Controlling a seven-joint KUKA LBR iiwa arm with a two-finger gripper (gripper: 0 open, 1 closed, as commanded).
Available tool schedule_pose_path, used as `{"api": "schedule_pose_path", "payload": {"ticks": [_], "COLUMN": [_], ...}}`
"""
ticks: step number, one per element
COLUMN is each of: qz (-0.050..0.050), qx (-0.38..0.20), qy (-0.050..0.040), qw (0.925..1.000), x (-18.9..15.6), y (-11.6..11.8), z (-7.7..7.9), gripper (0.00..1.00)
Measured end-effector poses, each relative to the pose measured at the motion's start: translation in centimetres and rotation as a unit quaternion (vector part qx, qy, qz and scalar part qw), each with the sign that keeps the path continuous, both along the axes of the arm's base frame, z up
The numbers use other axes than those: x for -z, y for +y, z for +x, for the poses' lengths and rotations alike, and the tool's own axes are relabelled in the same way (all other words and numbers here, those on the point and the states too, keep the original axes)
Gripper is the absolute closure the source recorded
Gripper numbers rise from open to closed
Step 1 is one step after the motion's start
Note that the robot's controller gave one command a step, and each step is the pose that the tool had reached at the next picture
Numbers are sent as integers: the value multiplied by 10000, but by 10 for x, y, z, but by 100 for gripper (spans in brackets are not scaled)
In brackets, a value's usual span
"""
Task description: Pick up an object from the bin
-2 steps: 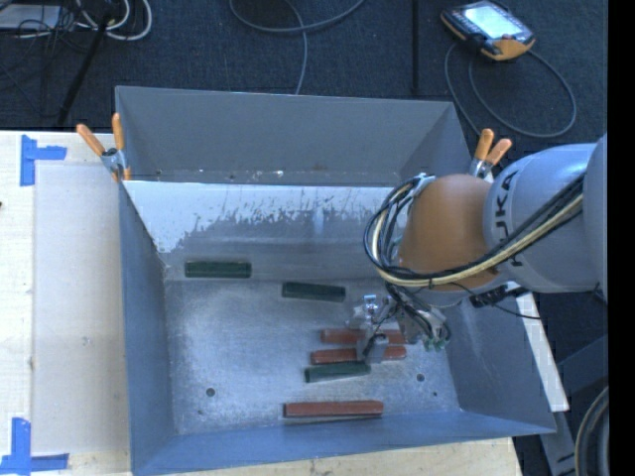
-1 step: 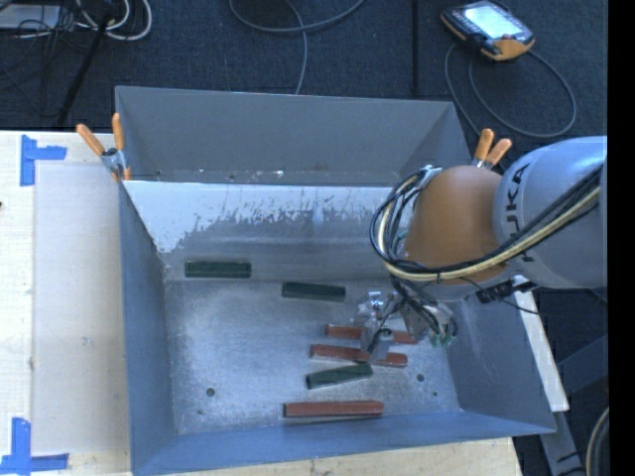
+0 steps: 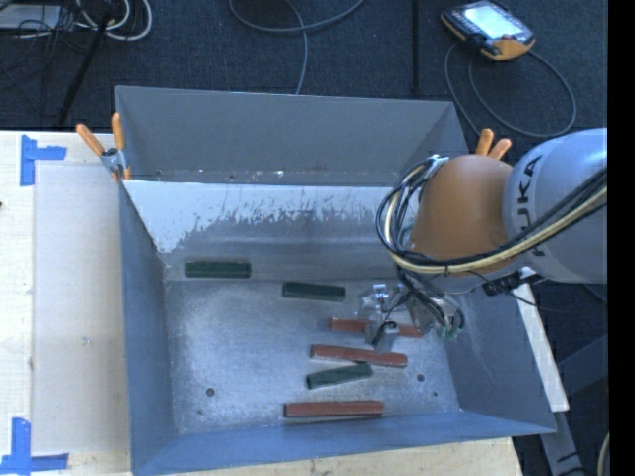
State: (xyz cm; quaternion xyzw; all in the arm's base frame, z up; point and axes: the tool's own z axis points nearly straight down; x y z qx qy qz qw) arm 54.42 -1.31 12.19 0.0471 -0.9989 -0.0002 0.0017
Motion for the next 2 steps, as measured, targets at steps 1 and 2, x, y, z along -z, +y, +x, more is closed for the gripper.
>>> {"api": "schedule_pose_path", "payload": {"ticks": [1,2], "qz": [0,0], "qx": [-1,-4], "qy": [-9,-16], "qw": [10000,10000], "x": [-19,-40], "y": [0,0], "z": [1,1], "gripper": [100,100]}}
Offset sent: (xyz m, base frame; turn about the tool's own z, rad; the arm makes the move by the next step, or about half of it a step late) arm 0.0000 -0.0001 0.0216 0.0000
